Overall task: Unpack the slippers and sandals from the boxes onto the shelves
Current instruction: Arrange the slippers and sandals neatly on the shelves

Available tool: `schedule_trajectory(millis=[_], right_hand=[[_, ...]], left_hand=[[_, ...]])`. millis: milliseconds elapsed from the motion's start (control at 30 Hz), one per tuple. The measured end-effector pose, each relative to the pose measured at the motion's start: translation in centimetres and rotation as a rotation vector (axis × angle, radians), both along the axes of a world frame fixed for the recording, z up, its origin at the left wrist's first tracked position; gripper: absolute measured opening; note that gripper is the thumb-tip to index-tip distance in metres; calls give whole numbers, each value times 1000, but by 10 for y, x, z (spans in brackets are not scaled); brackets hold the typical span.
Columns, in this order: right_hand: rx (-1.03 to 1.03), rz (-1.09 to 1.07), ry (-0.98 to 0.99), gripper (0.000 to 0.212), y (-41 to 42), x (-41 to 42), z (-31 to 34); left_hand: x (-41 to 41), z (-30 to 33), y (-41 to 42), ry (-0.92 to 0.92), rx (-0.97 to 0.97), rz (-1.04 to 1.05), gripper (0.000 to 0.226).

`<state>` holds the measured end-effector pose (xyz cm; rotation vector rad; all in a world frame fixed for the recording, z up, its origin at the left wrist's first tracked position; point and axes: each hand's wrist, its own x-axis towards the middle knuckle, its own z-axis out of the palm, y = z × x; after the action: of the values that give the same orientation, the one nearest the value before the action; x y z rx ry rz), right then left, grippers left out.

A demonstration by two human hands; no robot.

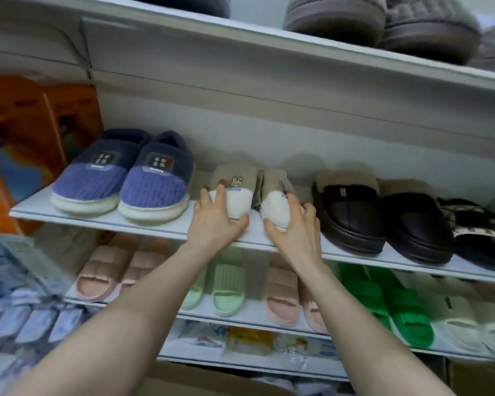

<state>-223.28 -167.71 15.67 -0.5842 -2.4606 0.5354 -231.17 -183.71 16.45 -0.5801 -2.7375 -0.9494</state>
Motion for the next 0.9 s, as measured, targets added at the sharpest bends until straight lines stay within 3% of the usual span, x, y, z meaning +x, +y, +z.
schedule_trajectory(millis=[467,733,833,900], right_hand=[[76,24,81,78,-9,5,-8],[33,119,-136,75,-6,26,12],[166,126,-23,65,14,60,36],[240,83,120,58,42,86,48]], left_hand=[[-4,-11,-12,176,-27,-23,89],[-5,-12,-14,154,-64,-88,95],[2,-4,-12,183,-51,-105,97],[16,6,-3,314,-6,-142,91]])
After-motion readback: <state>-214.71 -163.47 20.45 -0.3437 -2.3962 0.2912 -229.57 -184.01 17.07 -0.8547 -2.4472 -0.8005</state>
